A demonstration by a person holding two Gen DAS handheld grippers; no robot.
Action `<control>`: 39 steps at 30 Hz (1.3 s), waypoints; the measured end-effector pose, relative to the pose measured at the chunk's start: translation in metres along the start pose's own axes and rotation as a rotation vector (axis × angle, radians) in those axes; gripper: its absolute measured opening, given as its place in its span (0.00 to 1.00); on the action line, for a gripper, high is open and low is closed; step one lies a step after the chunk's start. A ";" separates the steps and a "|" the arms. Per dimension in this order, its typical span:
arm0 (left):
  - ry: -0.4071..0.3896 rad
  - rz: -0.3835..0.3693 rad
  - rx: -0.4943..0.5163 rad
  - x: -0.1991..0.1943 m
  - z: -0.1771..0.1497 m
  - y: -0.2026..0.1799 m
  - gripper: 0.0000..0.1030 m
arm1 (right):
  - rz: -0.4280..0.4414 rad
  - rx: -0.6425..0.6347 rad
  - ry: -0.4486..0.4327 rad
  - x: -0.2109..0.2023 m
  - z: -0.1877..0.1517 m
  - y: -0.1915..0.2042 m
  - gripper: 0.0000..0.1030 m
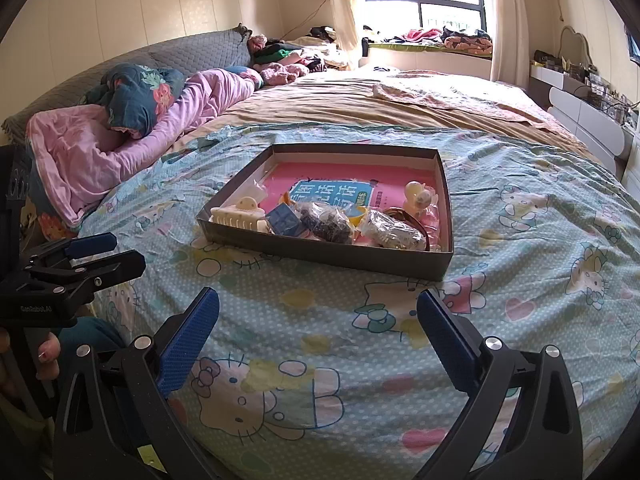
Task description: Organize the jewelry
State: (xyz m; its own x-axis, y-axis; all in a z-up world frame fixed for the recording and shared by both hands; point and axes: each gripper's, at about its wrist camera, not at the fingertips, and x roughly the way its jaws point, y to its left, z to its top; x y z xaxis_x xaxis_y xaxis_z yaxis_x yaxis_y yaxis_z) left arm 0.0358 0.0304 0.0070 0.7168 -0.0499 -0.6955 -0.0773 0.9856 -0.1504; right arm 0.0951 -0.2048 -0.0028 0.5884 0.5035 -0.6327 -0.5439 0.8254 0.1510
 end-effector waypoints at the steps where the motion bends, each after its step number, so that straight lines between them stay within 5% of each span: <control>1: 0.000 0.001 0.000 0.000 0.000 0.000 0.91 | -0.001 -0.001 0.000 0.000 0.000 0.000 0.96; 19: 0.024 -0.023 0.003 0.006 -0.002 0.002 0.91 | -0.038 0.003 0.019 0.010 -0.005 -0.007 0.96; 24: 0.052 -0.008 -0.025 0.014 -0.001 0.011 0.91 | -0.101 0.042 0.016 0.016 -0.005 -0.032 0.96; 29: 0.059 -0.012 -0.114 0.026 0.011 0.046 0.91 | -0.239 0.156 0.021 0.023 -0.004 -0.096 0.96; 31: 0.066 0.051 -0.144 0.036 0.022 0.068 0.91 | -0.298 0.215 0.015 0.025 -0.004 -0.131 0.96; 36: 0.069 0.378 -0.210 0.084 0.058 0.155 0.91 | -0.502 0.328 0.031 0.036 -0.001 -0.229 0.96; 39: 0.090 0.465 -0.249 0.116 0.073 0.206 0.91 | -0.595 0.406 0.075 0.050 -0.001 -0.287 0.96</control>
